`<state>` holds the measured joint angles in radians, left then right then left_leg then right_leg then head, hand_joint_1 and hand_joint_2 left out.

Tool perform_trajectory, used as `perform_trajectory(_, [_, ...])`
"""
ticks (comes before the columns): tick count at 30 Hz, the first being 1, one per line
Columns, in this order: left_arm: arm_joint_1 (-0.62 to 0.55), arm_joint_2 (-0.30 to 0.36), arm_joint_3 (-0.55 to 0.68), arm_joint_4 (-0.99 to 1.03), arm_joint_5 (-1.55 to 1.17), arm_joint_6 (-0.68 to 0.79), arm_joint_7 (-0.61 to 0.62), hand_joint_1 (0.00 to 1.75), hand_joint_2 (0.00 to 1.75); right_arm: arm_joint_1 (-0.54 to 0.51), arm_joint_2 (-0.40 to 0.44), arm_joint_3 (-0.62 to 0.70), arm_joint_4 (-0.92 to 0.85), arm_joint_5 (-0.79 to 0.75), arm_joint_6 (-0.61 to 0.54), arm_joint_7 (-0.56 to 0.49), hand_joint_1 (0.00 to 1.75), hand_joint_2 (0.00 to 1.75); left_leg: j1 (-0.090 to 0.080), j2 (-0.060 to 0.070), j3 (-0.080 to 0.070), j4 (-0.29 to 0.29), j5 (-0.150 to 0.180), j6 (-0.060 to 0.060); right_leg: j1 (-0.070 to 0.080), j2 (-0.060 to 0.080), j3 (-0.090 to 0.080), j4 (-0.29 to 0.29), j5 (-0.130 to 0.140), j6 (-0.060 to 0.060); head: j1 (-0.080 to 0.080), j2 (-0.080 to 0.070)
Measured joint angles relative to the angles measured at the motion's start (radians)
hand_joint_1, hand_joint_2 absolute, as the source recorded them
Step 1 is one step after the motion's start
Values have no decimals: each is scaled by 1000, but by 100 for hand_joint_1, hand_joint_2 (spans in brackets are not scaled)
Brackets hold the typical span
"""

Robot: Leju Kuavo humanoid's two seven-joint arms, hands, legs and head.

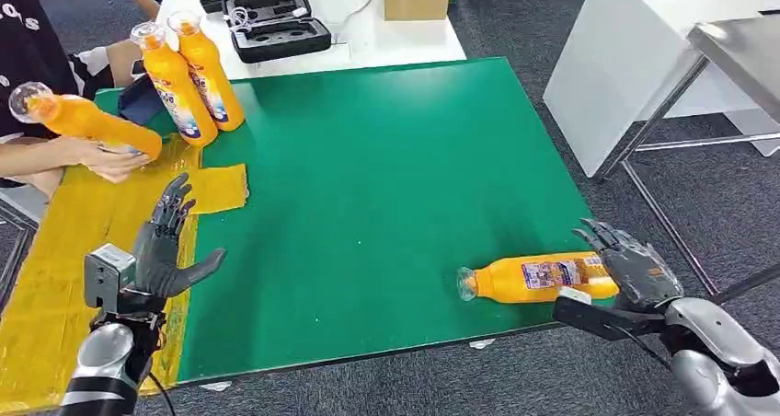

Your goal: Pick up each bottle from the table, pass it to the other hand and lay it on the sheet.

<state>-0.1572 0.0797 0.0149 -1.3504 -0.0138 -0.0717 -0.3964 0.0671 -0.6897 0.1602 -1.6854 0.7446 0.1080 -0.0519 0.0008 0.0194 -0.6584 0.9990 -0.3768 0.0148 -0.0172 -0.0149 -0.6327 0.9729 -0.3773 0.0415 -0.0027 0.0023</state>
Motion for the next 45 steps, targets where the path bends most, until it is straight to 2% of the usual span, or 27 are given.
perform_trajectory(8, [28, -13, 0, -34, 60, -11, 33, 0, 175, 15, -8, -16, 15, 105, -34, 60, 0, 175, 0, 0, 0, 0, 0, 0, 0, 0, 0, 0, 0, 0, 0, 0])
perform_trajectory(18, [49, -29, -1, -57, 69, -10, 43, 0, 175, -46, 35, 7, 103, 200, -66, 67, 0, 175, 0, 0, 0, 0, 0, 0, 0, 0, 0, 0, 0, 0, 0, 0])
perform_trajectory(27, [48, -44, -10, -61, 69, -2, 54, 0, 175, -166, 154, 101, 287, 274, -150, 54, 0, 175, 0, 1, 1, 0, 0, 0, 0, 1, 1, 0, 0, 0, 0, 0])
perform_trajectory(35, [48, -46, -15, -61, 72, 8, 55, 0, 175, -231, 211, 170, 408, 279, -136, 53, 0, 175, 0, 0, 0, 0, 0, 0, 0, 1, 0, 0, 0, 0, 0, 0])
perform_trajectory(41, [48, -46, -15, -56, 73, 10, 57, 0, 175, -307, 213, 227, 498, 251, -43, 55, 0, 175, 0, 3, 4, 0, 0, 0, 0, 2, 2, 0, 0, 0, 0, 0])
perform_trajectory(45, [48, -46, -15, -52, 73, 10, 57, 0, 175, -336, 210, 250, 531, 244, -34, 55, 0, 175, 0, 5, 7, 0, -1, 0, 0, 3, 5, 0, 0, -1, 0, 0])
